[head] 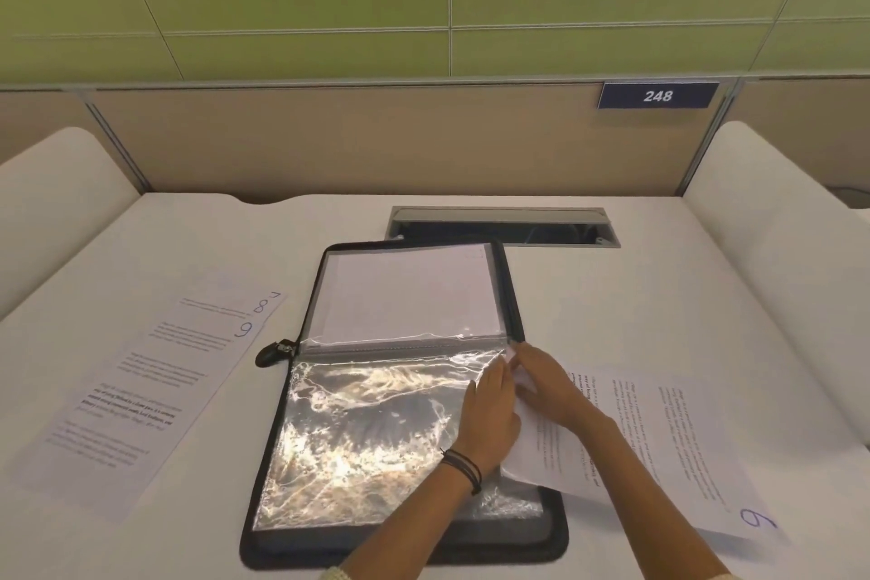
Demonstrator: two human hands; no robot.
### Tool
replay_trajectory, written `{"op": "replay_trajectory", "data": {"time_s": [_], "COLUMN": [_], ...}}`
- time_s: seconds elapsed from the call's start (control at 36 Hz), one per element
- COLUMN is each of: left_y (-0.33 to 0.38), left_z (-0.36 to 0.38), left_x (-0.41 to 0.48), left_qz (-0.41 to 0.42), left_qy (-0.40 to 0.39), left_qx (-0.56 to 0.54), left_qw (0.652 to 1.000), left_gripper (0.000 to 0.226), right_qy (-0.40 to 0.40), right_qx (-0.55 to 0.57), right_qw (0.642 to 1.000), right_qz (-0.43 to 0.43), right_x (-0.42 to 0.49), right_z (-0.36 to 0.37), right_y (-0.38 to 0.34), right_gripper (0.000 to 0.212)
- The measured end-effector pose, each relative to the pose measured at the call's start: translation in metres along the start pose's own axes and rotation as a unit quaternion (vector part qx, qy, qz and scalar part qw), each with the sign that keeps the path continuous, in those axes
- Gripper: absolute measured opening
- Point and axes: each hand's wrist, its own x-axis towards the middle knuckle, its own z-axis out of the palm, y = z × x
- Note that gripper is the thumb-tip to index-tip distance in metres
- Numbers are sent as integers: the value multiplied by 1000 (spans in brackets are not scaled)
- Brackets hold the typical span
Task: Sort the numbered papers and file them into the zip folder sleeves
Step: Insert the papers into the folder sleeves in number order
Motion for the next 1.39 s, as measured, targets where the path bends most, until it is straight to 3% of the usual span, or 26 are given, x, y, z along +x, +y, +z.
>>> {"op": "replay_trajectory", "data": {"time_s": [0.08,0.19,0.56,0.64,0.72,0.81,0.92,1.08,1.14,1.25,1.39], "left_y": [1,2,-1,-5,-7,-9,-12,-44,-62,-95,-113], "left_z": [-3,-7,-14,-13,-15,-17,-25,-51,-61,-79,-96], "left_x": [-2,-2,-4,-4,-5,-5,-3,-2,-2,-5,-6], "left_qz": [5,18,49,46,51,56,58,28,1,-41,-73], "left_qy": [-12,-16,-48,-76,-94,-97,-75,10,27,19,-14], "left_qx": [19,6,47,74,85,80,33,-15,-17,-6,13], "left_qw": [1000,1000,997,993,991,990,995,999,999,999,997], "left_gripper": [65,63,49,51,53,52,51,43,41,43,47], "right_qy": [15,0,-20,45,163,261,315,322,321,324,273], "right_qx": [17,40,119,114,110,113,109,73,49,47,47], "right_qw": [999,997,992,989,970,936,899,882,876,872,895], "right_qz": [38,61,31,79,145,205,285,337,355,365,348], "right_x": [-1,1,-14,-19,-28,-45,-71,-97,-100,-104,-98], "right_z": [-4,-7,-23,-33,-42,-50,-59,-58,-57,-58,-58], "right_y": [-3,-9,-5,0,19,40,58,81,88,93,85], "right_gripper": [22,29,30,40,24,24,23,32,25,30,32]}}
